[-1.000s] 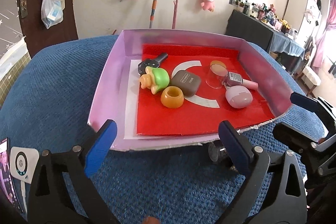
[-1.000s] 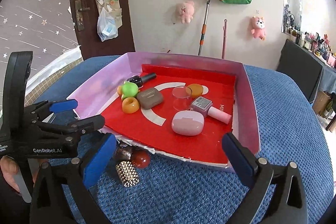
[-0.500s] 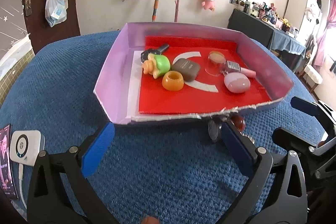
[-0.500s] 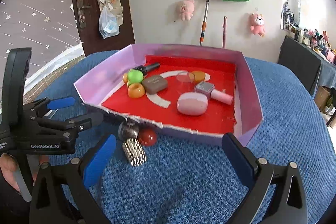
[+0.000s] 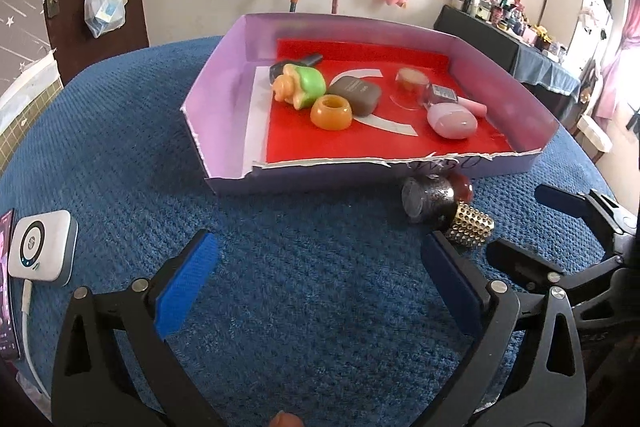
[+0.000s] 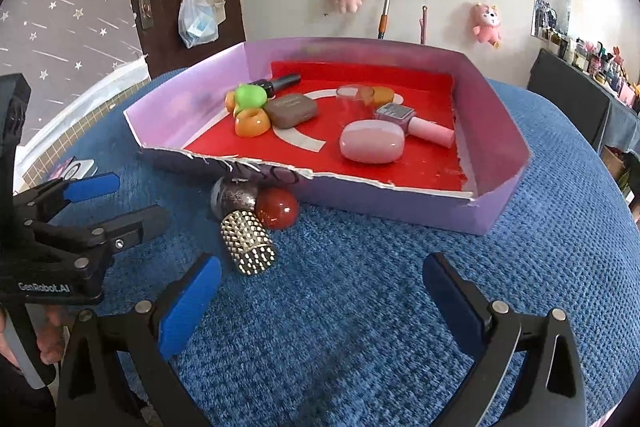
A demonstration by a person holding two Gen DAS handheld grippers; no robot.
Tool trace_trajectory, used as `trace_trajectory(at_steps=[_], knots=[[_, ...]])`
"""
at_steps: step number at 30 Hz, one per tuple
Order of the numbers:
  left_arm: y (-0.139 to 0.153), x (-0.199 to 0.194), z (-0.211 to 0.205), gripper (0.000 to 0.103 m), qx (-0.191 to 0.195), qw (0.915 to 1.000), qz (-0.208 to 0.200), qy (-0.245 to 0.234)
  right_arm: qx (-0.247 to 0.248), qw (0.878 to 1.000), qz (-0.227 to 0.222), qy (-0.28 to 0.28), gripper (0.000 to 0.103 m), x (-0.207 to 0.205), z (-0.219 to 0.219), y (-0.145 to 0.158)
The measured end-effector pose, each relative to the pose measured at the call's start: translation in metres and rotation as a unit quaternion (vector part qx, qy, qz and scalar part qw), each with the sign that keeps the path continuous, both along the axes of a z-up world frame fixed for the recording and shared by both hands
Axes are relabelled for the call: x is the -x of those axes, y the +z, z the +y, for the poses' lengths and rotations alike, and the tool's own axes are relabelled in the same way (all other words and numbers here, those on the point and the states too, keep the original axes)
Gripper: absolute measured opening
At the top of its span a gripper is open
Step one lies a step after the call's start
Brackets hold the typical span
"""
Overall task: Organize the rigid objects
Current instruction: 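Withdraw both open tools from the box toward the gold roller and glitter bottle, then grasp the gold studded roller with left tool while right tool grasps the red-capped glitter bottle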
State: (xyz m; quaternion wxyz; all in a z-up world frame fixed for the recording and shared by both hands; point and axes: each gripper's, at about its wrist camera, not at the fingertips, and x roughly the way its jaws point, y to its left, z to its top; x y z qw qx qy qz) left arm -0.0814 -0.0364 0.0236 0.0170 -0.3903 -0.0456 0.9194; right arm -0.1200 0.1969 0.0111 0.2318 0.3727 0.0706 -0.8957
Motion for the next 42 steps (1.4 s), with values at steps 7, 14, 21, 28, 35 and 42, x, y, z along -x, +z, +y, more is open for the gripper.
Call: trace_trajectory(at_steps=[7, 14, 21, 28, 35, 42], knots=[[0.001, -0.001, -0.014, 0.103, -0.008, 0.9998, -0.001, 0.018, -0.012, 1.000, -0.002, -0.001, 0.103, 0.013, -0.016, -0.005], [-0.001, 0.003, -0.012, 0.103, -0.014, 0.9997, -0.011, 0.013, -0.028, 0.999, -0.014, -0.007, 0.103, 0.017, -0.021, -0.009], [0.001, 0.012, 0.009, 0.103, -0.014, 0.9997, -0.015, -0.015, -0.042, 0.997, 0.000, -0.059, 0.103, 0.005, 0.013, -0.006], [-0.003, 0.017, 0.024, 0.103, -0.011, 0.9994, -0.021, -0.026, -0.028, 0.998, 0.007, -0.056, 0.099, 0.006, 0.028, 0.003], [-0.001, 0.010, 0.012, 0.103, -0.008, 0.9997, -0.020, -0.008, -0.001, 1.000, -0.028, 0.009, 0.099, 0.017, 0.000, -0.006], [-0.001, 0.006, -0.010, 0.103, -0.032, 0.9992, -0.016, 0.016, 0.057, 0.997, -0.043, -0.001, 0.098, 0.023, 0.013, -0.003]])
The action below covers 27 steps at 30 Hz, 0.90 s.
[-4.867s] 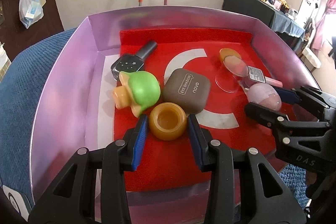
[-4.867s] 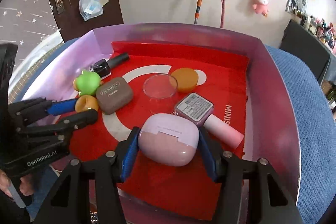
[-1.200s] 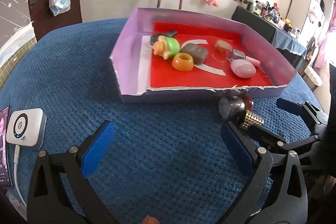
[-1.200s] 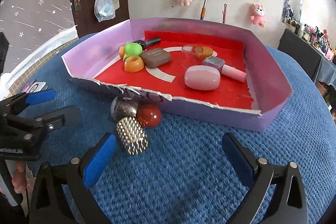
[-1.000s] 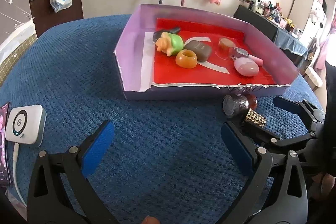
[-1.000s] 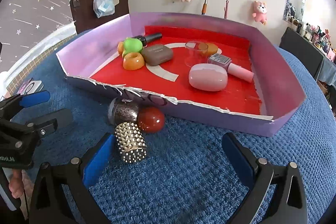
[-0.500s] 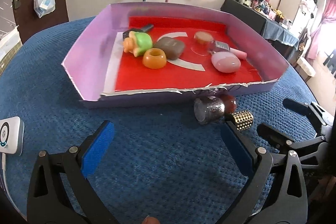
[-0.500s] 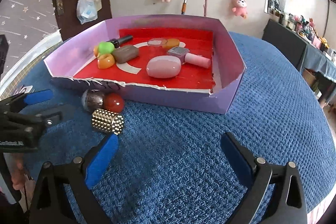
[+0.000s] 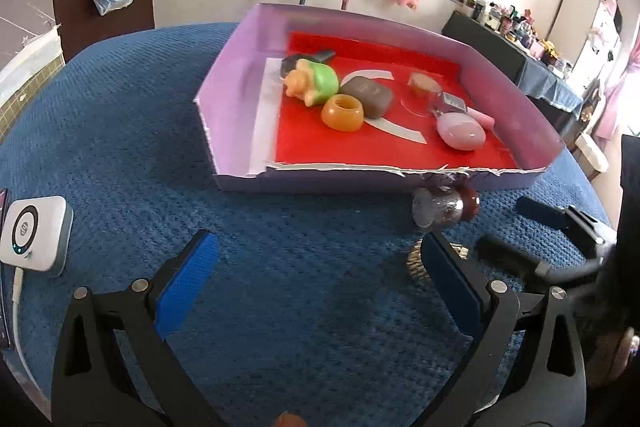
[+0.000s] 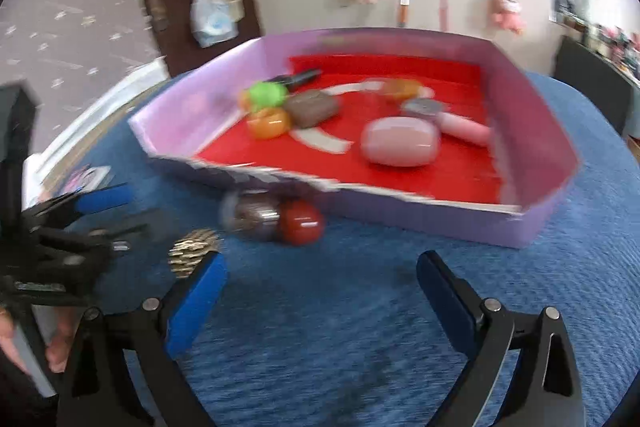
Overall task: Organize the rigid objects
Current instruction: 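Grasp the gold studded roller with left tool while right tool grasps the red-capped glitter bottle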
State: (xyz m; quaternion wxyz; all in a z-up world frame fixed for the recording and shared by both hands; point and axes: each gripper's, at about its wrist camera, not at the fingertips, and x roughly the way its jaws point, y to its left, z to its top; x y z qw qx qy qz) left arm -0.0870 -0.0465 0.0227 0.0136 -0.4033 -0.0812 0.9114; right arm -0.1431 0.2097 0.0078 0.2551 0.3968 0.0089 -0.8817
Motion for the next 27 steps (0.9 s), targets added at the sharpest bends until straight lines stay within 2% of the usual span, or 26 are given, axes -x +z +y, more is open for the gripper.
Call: trace_trajectory(at_steps=[3, 7, 11, 15, 21, 23, 24, 27], knots=[[-0.002, 0.000, 0.007, 0.103, -0.004, 0.9998, -0.002, -0.020, 0.026, 0.999, -0.022, -0.023, 0.098, 0.010, 0.017, 0.001], [-0.003, -0.003, 0.032, 0.103, 0.002, 0.9980, 0.007, -0.063, 0.051, 0.997, -0.049, -0.020, 0.097, 0.017, 0.023, 0.004], [-0.010, -0.004, 0.052, 0.103, 0.023, 0.9955, 0.005, -0.091, 0.041, 0.998, -0.049, -0.004, 0.097, 0.017, 0.008, 0.008], [-0.018, 0.000, 0.056, 0.103, 0.038, 0.9958, -0.009, -0.083, 0.033, 0.998, -0.055, 0.015, 0.095, 0.021, -0.013, 0.005], [-0.019, -0.003, 0.039, 0.103, 0.043, 0.9979, 0.003, -0.050, 0.025, 0.998, -0.064, 0.011, 0.095, 0.023, -0.026, 0.003], [-0.019, -0.004, 0.032, 0.103, 0.038, 0.9984, 0.006, -0.041, 0.035, 0.997, -0.067, 0.014, 0.090, 0.021, -0.026, 0.003], [-0.019, -0.005, 0.030, 0.103, 0.036, 0.9986, 0.008, -0.037, 0.038, 0.997, -0.068, 0.016, 0.082, 0.020, -0.027, 0.004], [-0.019, -0.008, 0.024, 0.102, 0.030, 0.9990, 0.015, -0.030, 0.040, 0.997, -0.069, 0.009, 0.080, 0.021, -0.031, 0.003]])
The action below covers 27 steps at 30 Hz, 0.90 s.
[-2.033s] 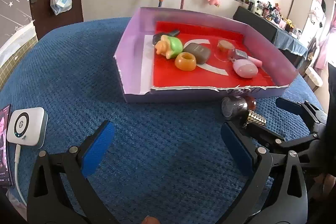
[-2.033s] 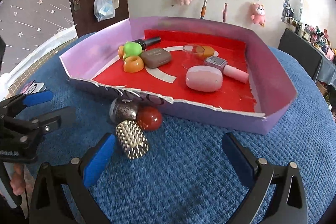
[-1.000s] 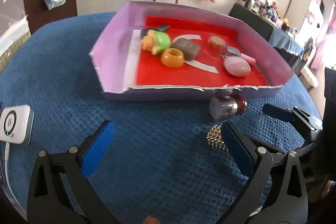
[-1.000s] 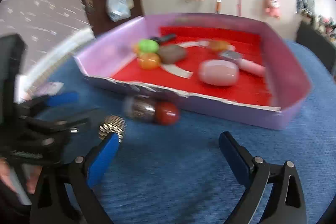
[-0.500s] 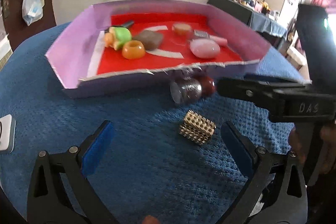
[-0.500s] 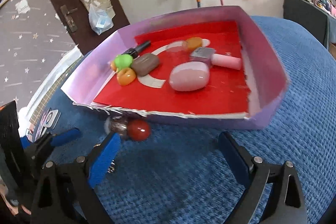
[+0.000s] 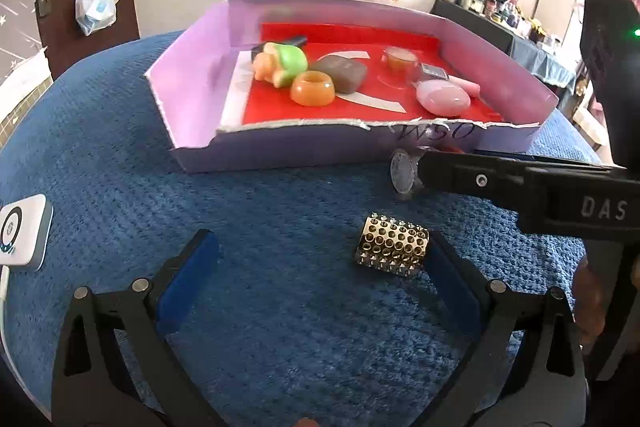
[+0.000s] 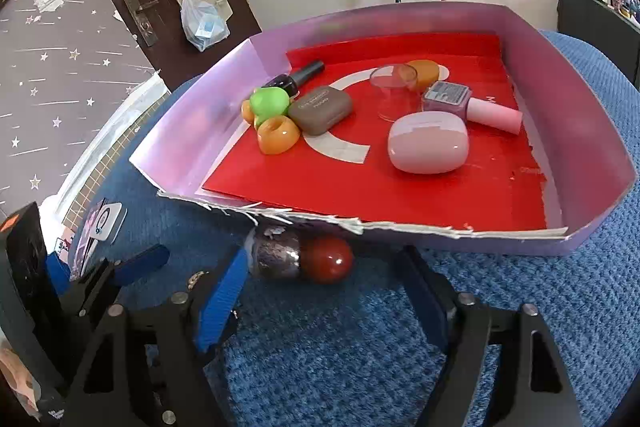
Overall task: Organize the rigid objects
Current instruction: 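Grasp the gold studded roller with left tool while right tool grasps the red-capped glitter bottle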
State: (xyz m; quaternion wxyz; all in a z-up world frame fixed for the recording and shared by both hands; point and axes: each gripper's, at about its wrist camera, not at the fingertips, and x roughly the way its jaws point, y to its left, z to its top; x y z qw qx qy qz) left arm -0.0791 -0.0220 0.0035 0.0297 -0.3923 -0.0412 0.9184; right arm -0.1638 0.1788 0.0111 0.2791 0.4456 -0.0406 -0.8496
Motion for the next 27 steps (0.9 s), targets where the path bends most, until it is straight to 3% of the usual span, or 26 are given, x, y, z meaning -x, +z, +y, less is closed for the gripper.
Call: trace_trajectory(at_steps=[8, 12, 17, 22, 27], knots=[[0.001, 0.000, 0.002, 0.092, -0.018, 0.9997, 0.014, -0.008, -0.022, 1.000, 0.009, 0.005, 0.077, -0.005, -0.019, 0.000], [0.001, 0.000, 0.008, 0.078, -0.017, 0.9995, 0.022, -0.017, -0.058, 0.998, 0.031, 0.006, 0.062, -0.011, -0.026, -0.002], [0.003, -0.002, 0.018, 0.037, -0.023, 0.9983, 0.027, -0.046, -0.057, 0.998, 0.032, 0.015, 0.062, -0.014, -0.023, -0.001], [0.006, -0.004, 0.021, 0.030, -0.018, 0.9978, 0.031, -0.056, -0.056, 0.997, 0.042, 0.018, 0.061, -0.022, -0.018, 0.005], [0.009, -0.006, 0.020, 0.029, -0.016, 0.9979, 0.032, -0.053, -0.052, 0.997, 0.052, 0.010, 0.061, -0.026, -0.006, 0.012]])
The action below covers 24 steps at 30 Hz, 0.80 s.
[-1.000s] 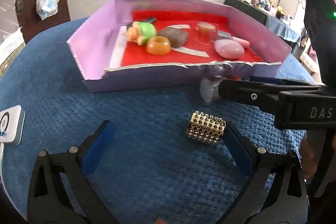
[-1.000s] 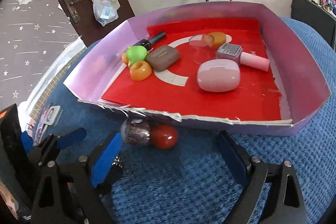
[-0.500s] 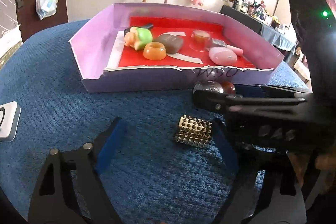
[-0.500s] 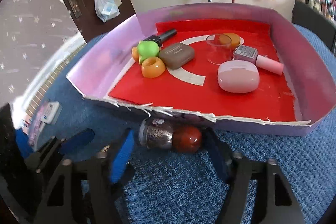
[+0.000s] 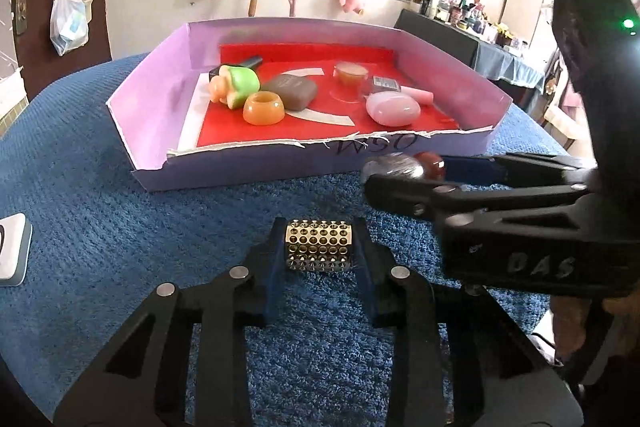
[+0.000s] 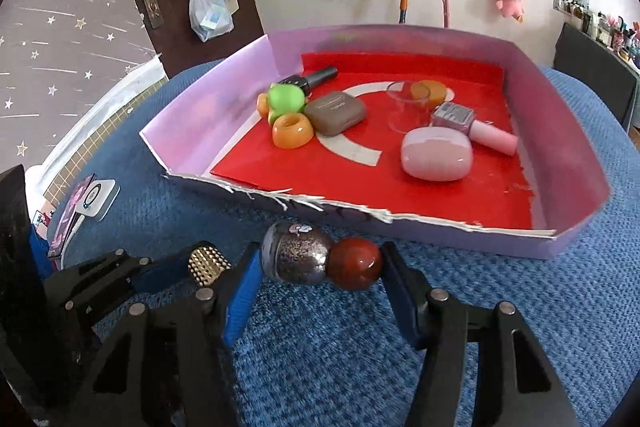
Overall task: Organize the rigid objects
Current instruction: 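Grasp the gold studded roller with left tool while right tool grasps the red-capped glitter bottle, then carry the gold roller with left tool while right tool carries the glitter bottle into the box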
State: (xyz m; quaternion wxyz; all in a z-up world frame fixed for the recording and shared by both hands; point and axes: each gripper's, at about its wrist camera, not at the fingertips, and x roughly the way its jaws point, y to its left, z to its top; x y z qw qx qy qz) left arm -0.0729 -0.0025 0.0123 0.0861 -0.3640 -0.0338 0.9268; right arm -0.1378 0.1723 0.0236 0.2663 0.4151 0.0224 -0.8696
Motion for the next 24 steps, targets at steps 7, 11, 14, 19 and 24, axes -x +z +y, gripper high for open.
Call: trace_trajectory(at_steps=[7, 11, 14, 19, 24], knots=[[0.002, -0.002, 0.002, 0.029, 0.003, 1.0000, 0.001, 0.002, 0.013, 1.000, 0.004, -0.007, 0.061, -0.008, 0.017, 0.006], [0.006, -0.005, 0.000, 0.029, 0.003, 0.9999, 0.008, 0.006, 0.020, 1.000, 0.008, -0.008, 0.061, -0.013, 0.024, 0.010], [0.010, -0.007, -0.003, 0.029, 0.000, 0.9999, 0.012, 0.010, 0.024, 1.000, 0.010, -0.007, 0.061, -0.015, 0.026, 0.013], [0.017, -0.009, -0.004, 0.029, 0.001, 0.9998, 0.019, 0.012, 0.029, 0.999, 0.014, -0.006, 0.061, -0.019, 0.029, 0.017], [0.032, -0.008, -0.006, 0.028, 0.005, 0.9992, 0.037, 0.013, 0.037, 0.999, 0.027, 0.001, 0.061, -0.022, 0.029, 0.029]])
